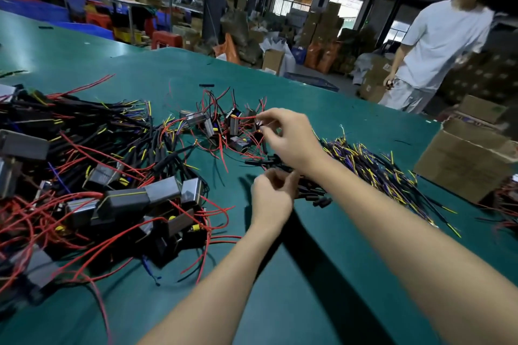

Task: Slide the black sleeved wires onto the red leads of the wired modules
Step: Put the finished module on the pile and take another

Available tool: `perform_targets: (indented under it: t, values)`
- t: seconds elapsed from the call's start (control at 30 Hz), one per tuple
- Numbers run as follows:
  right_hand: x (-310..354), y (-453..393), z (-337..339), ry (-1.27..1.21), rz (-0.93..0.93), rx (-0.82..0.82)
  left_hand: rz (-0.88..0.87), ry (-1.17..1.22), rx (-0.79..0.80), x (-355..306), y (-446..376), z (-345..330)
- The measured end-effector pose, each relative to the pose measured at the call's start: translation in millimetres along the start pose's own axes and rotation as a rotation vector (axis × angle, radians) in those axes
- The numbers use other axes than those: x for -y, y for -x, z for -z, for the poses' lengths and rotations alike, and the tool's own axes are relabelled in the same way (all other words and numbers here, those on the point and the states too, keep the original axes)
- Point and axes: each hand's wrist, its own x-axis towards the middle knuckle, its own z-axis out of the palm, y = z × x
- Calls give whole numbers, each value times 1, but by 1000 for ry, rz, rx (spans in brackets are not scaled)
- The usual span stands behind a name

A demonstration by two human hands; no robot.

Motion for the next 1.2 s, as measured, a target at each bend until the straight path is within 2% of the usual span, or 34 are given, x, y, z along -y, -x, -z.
perform_targets:
  t: [0.13, 0.37, 0.47, 0.63, 0.7, 0.87, 0.97, 1.03, 1.13, 1.2]
  values:
    - [-22, -10, 9, -39, -246, -44, -52, -89, -103, -1, -2, 4]
    - [8, -63, -42, -246, -414, 97, -4, 94, -372, -14, -2, 12]
    - [26, -88, -69, -245, -468, 139, -1, 212, -376, -19, 0, 15]
    - [35, -107, -98, -279, -598, 164, 67, 216, -287, -16, 1, 21]
    - [33, -108, -98, -290, -595, 68, 61, 216, -298, -16, 2, 20]
    - [18, -100, -67, -369, -528, -295, 28, 186, -354, -14, -3, 15]
    - [4, -84, -45, -471, -525, -413, 32, 120, -396, -11, -6, 15]
    - [-7, -69, -34, -405, -545, -337, 17, 100, -428, -10, -7, 15]
    - [-23, -48, -18, -138, -575, 10, 44, 139, -398, -10, -8, 16]
    - [-29, -38, -8, -40, -573, 152, 31, 118, -403, -11, -9, 16]
